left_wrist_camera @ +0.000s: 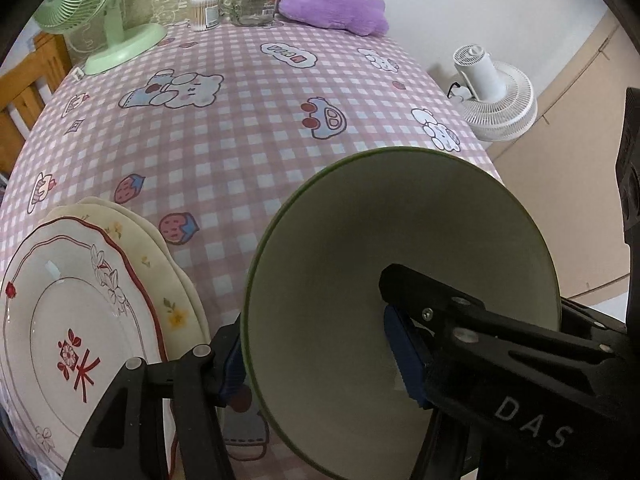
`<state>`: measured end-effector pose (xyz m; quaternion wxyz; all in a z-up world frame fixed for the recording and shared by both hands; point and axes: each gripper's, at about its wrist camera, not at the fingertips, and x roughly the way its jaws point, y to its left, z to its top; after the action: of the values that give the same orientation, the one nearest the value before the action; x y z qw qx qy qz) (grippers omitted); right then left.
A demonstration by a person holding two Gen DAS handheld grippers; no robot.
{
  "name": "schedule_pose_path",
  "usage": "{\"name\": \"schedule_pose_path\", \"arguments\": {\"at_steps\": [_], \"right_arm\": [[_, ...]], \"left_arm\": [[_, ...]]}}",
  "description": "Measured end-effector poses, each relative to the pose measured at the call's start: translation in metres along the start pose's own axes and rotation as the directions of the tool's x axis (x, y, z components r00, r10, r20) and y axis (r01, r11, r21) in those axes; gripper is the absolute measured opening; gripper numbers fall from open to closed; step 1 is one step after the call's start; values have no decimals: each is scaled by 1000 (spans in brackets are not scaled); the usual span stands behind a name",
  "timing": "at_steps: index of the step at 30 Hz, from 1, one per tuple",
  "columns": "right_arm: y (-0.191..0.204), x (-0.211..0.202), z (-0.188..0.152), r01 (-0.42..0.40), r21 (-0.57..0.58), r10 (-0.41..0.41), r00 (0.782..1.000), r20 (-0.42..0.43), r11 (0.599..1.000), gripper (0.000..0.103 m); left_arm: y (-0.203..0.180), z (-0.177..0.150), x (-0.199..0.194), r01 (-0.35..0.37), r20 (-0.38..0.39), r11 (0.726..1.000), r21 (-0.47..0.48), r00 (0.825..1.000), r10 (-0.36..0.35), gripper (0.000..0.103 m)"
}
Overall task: Organize plates and bowls
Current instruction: 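Grasp the rim of the nested bowl stack with the right gripper and lift, then carry the nested bowls with the right gripper over the plate stack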
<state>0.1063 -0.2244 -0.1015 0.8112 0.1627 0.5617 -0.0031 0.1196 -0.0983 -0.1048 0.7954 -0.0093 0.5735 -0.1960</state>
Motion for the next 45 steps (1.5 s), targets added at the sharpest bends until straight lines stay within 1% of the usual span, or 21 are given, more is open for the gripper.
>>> {"name": "schedule_pose_path", "arguments": {"at_steps": [2,8,14,18,23,26,32,34,39,45], "right_arm": [[-1,0,1,-11,2,11,1000,-2,1000,55],[-5,0,3,-35,-19,34,999,-10,999,54],[-8,-1,6,-62,-52,60,998,-25,997,53],[-10,-5,10,-76,-63,74,996,-41,995,53],[-10,-25,17,-81,-69,81,997,-2,994,50],[-8,-35,21,-95,-72,95,995,2,993,49],[10,-49,28,-140,-100,141,990,8,985,49],[19,-52,28,-142,-104,144,990,11,984,49],[46,-52,27,-167,-138,169,986,5,976,49],[83,-43,24,-160,-151,163,987,5,975,49]], "left_arm": [[-2,0,0,2,4,1000,0,1000,-2,60],[-5,-1,-1,-21,9,999,-30,1000,21,60],[-8,-4,-3,-50,19,995,-81,998,52,59],[-13,-1,-8,-63,16,994,-93,998,65,59],[-21,6,-26,-64,41,994,-89,997,68,58],[-22,9,-37,-78,48,992,-102,995,84,58],[-13,13,-63,-117,84,983,-141,988,130,57],[-8,11,-71,-125,99,980,-157,985,142,57],[16,9,-86,-164,103,968,-189,977,185,56],[53,7,-95,-152,107,967,-204,979,176,56]]}}
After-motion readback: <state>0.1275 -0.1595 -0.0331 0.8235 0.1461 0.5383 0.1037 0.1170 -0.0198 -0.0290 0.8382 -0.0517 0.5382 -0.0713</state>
